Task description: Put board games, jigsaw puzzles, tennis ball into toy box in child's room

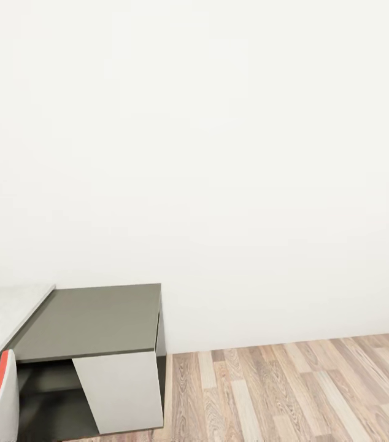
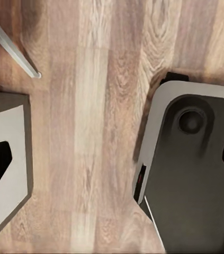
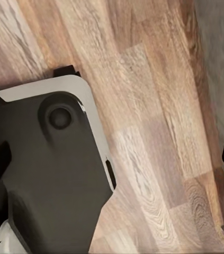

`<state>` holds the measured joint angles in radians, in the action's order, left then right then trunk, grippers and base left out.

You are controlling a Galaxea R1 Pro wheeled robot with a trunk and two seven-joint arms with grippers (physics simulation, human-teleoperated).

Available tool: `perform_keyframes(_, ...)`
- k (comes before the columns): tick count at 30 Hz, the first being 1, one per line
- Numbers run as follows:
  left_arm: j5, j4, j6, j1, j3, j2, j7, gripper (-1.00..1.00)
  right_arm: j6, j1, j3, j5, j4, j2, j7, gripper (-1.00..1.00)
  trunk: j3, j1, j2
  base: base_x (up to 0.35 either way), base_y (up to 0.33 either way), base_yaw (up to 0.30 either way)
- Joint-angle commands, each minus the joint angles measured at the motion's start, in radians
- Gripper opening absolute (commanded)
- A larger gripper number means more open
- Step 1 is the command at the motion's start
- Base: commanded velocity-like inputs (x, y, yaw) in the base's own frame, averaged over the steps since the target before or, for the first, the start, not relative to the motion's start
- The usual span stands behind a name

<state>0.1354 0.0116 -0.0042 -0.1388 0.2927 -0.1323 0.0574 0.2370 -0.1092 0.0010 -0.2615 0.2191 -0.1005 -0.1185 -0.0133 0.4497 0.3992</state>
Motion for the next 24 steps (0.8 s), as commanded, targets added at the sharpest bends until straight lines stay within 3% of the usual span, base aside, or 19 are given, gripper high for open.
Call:
perform_keyframes(1, 0.011, 0.000, -0.001, 0.004, 0.008, 0.004, 0.013, 1.00, 0.003, 0.000, 0.000, -0.007, 0.001, 0.000, -0.006, 1.00, 0.002, 0.000, 0.001, 0.000, 0.000, 0.000)
perform_keyframes(9, 0.011, -0.001, -0.028, 0.042, 0.008, 0.046, 0.068, 1.00, -0.072, 0.000, 0.000, -0.007, -0.060, 0.000, -0.016, 1.00, 0.015, 0.000, 0.001, 0.000, 0.000, 0.000)
perform_keyframes(24, 0.010, -0.001, -0.056, 0.071, 0.008, 0.056, 0.082, 1.00, -0.111, 0.000, 0.000, -0.006, -0.111, 0.002, -0.016, 1.00, 0.033, 0.000, 0.001, 0.000, 0.000, 0.000)
